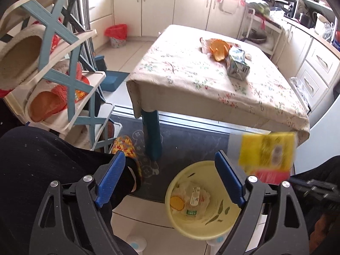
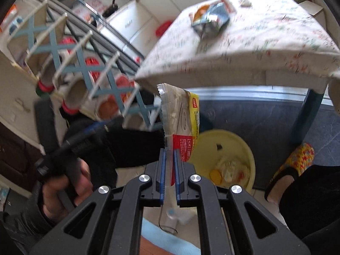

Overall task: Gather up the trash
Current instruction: 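Open both grippers to drop the peel and wrapper into the yellow basin, then move both tools back up to the trash on the floral table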

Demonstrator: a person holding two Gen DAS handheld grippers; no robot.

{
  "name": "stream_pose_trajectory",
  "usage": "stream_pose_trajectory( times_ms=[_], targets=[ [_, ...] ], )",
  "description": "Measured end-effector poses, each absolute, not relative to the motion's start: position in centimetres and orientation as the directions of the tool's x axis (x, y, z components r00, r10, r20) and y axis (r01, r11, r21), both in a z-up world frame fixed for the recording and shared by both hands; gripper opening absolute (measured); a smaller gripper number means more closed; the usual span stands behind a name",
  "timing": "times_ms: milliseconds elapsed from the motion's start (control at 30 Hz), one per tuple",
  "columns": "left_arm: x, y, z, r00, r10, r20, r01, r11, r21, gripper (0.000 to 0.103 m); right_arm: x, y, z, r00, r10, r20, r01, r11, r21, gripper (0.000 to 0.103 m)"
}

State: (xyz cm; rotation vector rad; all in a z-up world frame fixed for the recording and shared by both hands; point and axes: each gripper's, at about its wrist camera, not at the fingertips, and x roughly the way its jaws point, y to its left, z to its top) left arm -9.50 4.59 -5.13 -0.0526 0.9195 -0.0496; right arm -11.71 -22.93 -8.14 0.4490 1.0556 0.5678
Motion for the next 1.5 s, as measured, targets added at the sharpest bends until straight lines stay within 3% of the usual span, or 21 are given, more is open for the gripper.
stream_pose_trajectory(
  times_ms=[467,567,633,800,933,1133,1500],
  targets=[
    [-10.1,5.3,-3.6,0.676,-0.036,-0.736,-0.012,0.998,-0.061,0.084,-11.7,-19.9,-10.9,0.221,0.532,-0.818,-0.252,0.841,0.479,0.012],
    [-10.2,5.3,-3.4,0.680,-0.034,-0.732,-0.013,0.998,-0.059,0.084,-11.7,-19.6,-11.4,0.199,0.501,-0.842,-0.248,0.857,0.451,0.034],
    [-10.2,5.3,-3.4,0.681,-0.035,-0.732,-0.013,0.998,-0.060,0.084,-11.6,-19.5,-11.5,0.199,0.492,-0.848,-0.248,0.862,0.442,0.035],
    [-10.1,5.3,-3.4,0.682,-0.035,-0.731,-0.012,0.998,-0.059,0.085,-11.7,-19.8,-11.3,0.215,0.496,-0.841,-0.239,0.862,0.447,0.037],
    [-10.2,5.1,-3.4,0.683,-0.035,-0.729,-0.009,0.998,-0.056,0.085,-11.7,-19.9,-10.6,0.256,0.493,-0.832,-0.237,0.866,0.441,0.046],
    [-10.1,4.6,-3.3,0.690,-0.034,-0.723,-0.001,0.999,-0.048,0.086,-11.7,-21.4,-8.3,0.410,0.487,-0.771,-0.200,0.873,0.445,0.052],
    [-9.3,3.9,-2.7,0.709,-0.026,-0.704,0.004,0.999,-0.032,0.091,-12.1,-23.6,-4.2,0.681,0.329,-0.654,-0.119,0.931,0.344,0.062]
  ],
)
